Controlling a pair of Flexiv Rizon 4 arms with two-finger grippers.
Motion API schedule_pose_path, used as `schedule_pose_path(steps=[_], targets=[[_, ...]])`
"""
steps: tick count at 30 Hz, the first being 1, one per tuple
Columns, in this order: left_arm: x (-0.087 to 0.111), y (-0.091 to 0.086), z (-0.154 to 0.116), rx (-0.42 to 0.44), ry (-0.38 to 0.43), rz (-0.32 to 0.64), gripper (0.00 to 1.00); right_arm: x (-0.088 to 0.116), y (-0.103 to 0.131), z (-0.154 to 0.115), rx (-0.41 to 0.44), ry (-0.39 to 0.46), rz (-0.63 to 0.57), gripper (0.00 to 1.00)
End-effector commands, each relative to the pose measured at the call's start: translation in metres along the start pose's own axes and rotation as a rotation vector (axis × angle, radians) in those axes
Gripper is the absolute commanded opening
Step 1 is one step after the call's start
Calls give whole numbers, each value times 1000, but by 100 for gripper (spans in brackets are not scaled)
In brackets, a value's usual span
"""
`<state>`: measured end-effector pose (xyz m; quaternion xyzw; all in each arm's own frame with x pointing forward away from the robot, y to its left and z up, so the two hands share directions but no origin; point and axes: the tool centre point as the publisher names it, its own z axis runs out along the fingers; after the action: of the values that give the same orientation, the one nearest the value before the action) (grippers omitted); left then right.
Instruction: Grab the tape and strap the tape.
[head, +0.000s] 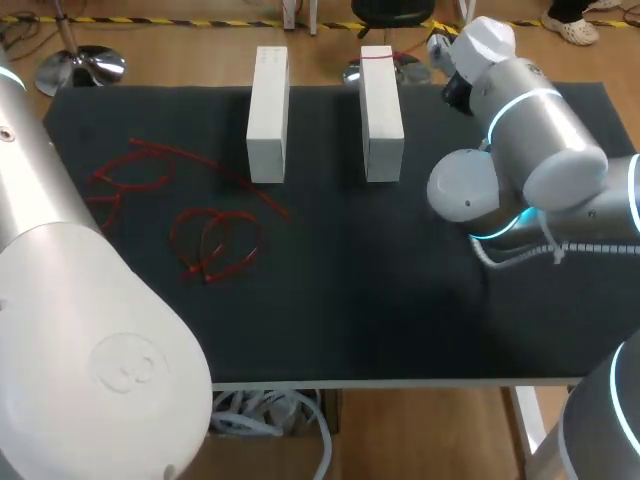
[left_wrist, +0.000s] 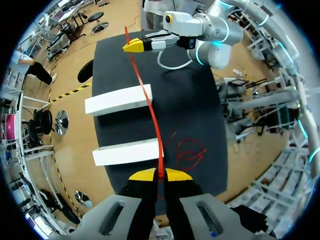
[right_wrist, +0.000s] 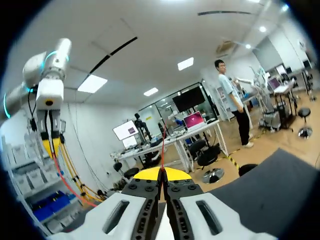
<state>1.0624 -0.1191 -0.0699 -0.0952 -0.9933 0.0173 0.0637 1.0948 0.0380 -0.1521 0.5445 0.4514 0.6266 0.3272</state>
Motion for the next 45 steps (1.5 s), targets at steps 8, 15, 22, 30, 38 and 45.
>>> schedule_pose_path(steps=[8, 15, 22, 30, 38, 45], targets=[[0, 0, -1, -3, 0, 0, 0, 5, 6, 3, 182, 17, -1119, 0], [0, 0, -1, -3, 0, 0, 0, 14, 6, 7, 146, 46, -1068, 0], [0, 0, -1, -3, 0, 0, 0, 14, 6, 7, 146, 46, -1068, 0], [0, 0, -1, -3, 0, 0, 0, 14, 6, 7, 146, 46, -1068, 0], [0, 0, -1, -3, 0, 0, 0, 58, 13, 8, 133, -52, -1337, 0], [0, 0, -1, -3, 0, 0, 0, 73, 13, 4, 198, -249, -1515, 0]])
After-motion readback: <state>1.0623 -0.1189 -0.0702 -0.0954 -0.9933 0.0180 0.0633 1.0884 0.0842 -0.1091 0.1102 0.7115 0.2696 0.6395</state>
